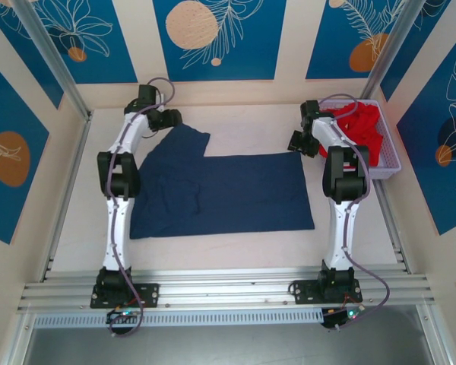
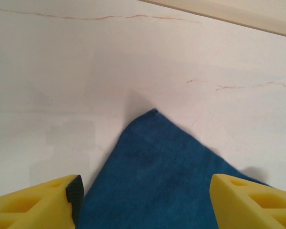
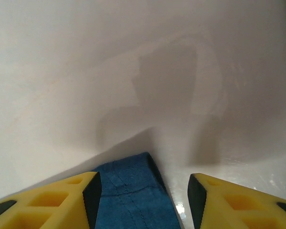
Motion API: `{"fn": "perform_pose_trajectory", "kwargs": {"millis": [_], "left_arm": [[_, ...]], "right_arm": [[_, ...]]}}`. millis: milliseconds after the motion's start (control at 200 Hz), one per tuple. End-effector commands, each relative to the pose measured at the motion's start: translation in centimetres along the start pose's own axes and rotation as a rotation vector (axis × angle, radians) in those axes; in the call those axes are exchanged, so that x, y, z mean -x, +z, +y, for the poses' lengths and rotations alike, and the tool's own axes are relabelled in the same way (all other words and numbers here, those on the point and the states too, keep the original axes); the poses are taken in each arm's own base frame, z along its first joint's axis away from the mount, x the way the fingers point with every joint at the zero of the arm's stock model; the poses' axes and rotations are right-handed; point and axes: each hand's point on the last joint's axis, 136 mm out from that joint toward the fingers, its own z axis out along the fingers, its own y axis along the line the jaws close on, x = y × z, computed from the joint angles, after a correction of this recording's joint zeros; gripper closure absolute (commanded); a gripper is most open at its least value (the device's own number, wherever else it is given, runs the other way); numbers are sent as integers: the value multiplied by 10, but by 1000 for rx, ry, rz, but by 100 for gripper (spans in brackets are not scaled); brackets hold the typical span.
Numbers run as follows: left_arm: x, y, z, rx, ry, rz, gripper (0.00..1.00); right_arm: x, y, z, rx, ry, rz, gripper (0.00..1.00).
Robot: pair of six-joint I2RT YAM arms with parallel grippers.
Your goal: Fold the inside-out t-shirt
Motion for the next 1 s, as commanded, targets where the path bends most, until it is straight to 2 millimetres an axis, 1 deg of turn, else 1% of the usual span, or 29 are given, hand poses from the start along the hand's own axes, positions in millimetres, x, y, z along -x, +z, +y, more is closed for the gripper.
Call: {"fn": "perform_pose_trajectory", "kwargs": {"millis": [0,100,245,280,305,375,465,585,700,785,865,895,930,995], "left_arm": [[-13,14,2,20,-3,51,29],[-11,28,3,7,-41,25,29],[-15,46,-6,43,-20,11,28],[-16,48,-8,36,-29,12,30],[-16,48,-8,48,-36,11,30],[-18,46,2,111,-59,12,34],[-28,44,11,174,-73,44,37],[-40,39,20,244,-74,86,39],[-50,36,24,282,-53,122,46],[-62,40,25,320,7,156,50],[-80,52,28,310,0,209,58],[-84,55,29,293,-28,221,63],[-83,55,28,283,-33,219,69],[-80,56,27,279,-30,205,71]], "right_arm": [[0,3,5,33,23,31,47],[0,7,11,55,20,42,49],[-2,10,15,68,14,53,50],[-1,9,17,75,13,53,50],[-1,9,18,80,13,54,50],[-3,9,20,95,13,60,50],[-5,10,25,111,8,65,50],[-5,9,29,127,2,67,51],[-7,8,32,141,-3,69,51],[-8,9,31,144,-3,69,51],[-8,9,32,148,-3,71,51],[-8,9,31,148,-2,71,51],[-8,10,31,147,-1,73,52],[-8,11,30,145,3,79,55]]}}
